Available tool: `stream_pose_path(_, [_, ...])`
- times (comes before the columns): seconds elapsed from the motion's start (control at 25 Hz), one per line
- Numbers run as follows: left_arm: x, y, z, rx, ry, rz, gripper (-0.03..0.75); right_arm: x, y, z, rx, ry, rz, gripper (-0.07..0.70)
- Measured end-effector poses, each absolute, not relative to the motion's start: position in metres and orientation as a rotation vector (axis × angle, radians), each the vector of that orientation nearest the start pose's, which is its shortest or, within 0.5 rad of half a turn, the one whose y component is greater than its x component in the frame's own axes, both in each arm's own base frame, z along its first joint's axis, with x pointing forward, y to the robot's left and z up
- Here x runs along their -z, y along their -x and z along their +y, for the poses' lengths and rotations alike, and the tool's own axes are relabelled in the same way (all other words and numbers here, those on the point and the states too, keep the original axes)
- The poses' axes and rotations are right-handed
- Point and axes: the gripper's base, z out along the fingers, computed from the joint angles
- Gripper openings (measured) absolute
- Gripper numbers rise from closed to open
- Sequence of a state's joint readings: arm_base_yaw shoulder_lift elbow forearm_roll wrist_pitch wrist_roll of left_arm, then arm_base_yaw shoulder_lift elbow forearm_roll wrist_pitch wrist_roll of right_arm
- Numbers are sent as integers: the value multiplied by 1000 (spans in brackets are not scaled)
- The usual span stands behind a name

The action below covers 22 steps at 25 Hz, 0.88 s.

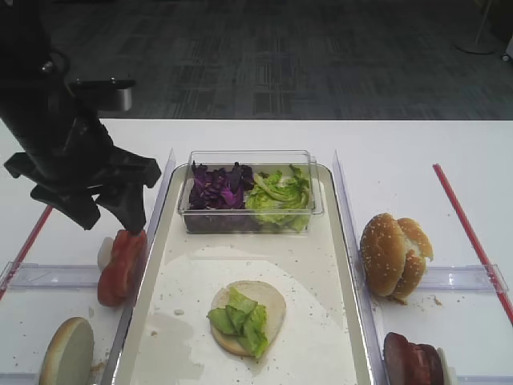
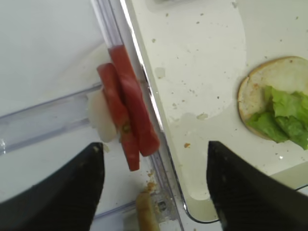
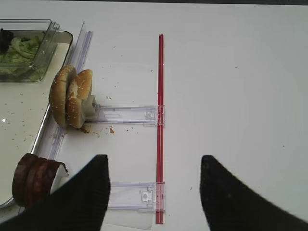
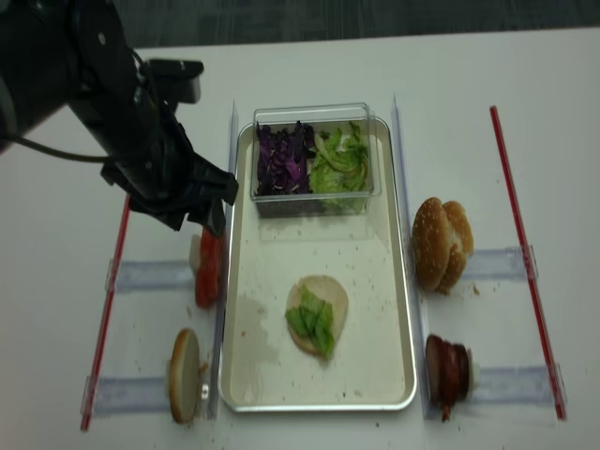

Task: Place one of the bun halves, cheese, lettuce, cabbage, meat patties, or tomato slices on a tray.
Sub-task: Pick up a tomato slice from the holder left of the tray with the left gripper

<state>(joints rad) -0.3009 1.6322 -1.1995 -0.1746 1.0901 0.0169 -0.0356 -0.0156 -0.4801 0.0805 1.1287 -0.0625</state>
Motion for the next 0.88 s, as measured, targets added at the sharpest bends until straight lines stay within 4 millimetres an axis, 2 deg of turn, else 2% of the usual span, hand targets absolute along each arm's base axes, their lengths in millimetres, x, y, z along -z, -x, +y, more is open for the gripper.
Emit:
stream_pose_path(0.28, [-229, -294, -123, 279, -414, 3072, 422, -267, 8, 7, -39, 35, 2114, 445])
stream_pose_path(0.52, [-219, -297, -125, 279, -410, 3104, 421, -267, 8, 7, -39, 35, 2114, 445])
stream_pose_path(0.88, [-216, -300, -126, 280, -406, 3103, 420, -267, 8, 7, -39, 35, 2114, 445])
